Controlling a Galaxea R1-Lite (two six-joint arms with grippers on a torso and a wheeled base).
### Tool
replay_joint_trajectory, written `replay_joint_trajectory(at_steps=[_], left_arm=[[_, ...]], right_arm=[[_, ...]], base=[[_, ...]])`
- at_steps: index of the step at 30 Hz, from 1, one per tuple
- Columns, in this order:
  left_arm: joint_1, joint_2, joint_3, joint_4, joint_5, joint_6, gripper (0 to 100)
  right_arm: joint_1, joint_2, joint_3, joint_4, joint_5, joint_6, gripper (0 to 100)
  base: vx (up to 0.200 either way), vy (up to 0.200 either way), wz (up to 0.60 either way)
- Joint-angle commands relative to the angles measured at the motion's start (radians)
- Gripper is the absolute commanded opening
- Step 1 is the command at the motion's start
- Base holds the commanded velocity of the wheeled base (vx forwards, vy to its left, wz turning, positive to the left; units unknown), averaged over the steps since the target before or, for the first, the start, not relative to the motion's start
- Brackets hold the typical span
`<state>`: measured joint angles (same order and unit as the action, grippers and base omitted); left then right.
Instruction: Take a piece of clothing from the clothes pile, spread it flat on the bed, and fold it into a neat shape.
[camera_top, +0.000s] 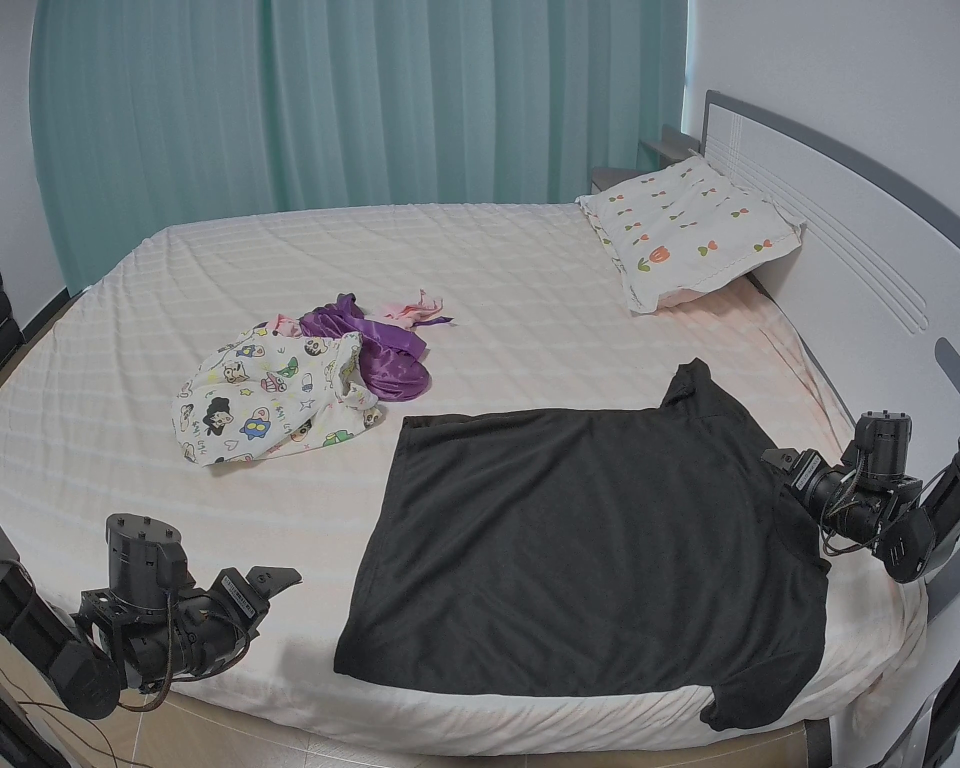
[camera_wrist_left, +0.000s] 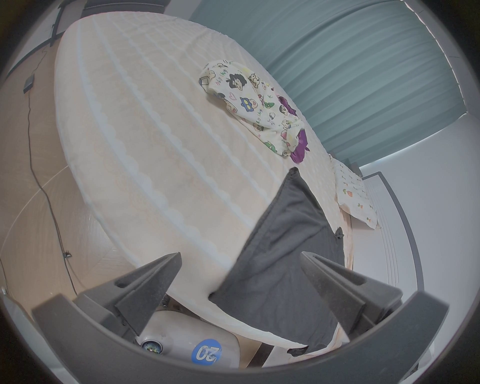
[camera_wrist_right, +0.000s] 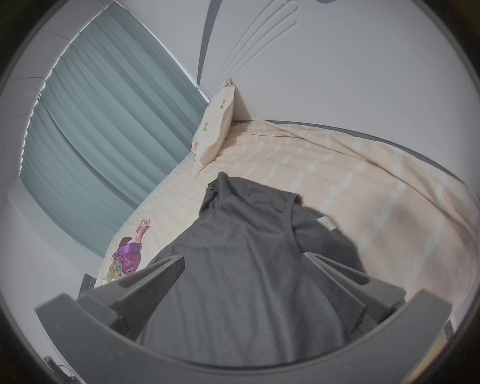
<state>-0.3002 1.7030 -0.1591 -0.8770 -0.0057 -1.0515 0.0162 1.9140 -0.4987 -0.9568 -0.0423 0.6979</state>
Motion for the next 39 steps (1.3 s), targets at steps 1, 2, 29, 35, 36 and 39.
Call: replay_joint_trajectory(at_steps=[1,2,29,35,36,39], left_arm=[[0.000,0.001,0.000,0.000,0.000,-0.001,100],[0.000,0.003,0.000,0.000,0.001,-0.001,100],[-0.059,0.307,-0.370,-0.076,0.023,-0.001,100],[-0.099,0.468,-0.646,-0.013,0.023,0.021,100],[-0.103,0.489,-0.683,0.004,0.023,0.030,100],[-0.129,0.569,-0.824,0.070,0.021,0.071,100]], right_arm=[[0.011,-0.032,0.005,-0.002,-0.002,0.008,100],[0.016,-0.036,0.006,0.000,-0.002,0.008,100],[0.071,-0.049,0.039,-0.002,-0.001,0.009,100],[0.079,-0.049,0.039,-0.002,-0.001,0.009,100],[0.079,-0.047,0.040,-0.002,-0.001,0.009,100],[0.079,-0.043,0.040,-0.002,-0.001,0.009,100]], base=[[0.000,0.000,0.00],[0.000,0.000,0.00],[0.089,0.000,0.00],[0.000,0.000,0.00],[0.000,0.000,0.00],[0.000,0.000,0.00]])
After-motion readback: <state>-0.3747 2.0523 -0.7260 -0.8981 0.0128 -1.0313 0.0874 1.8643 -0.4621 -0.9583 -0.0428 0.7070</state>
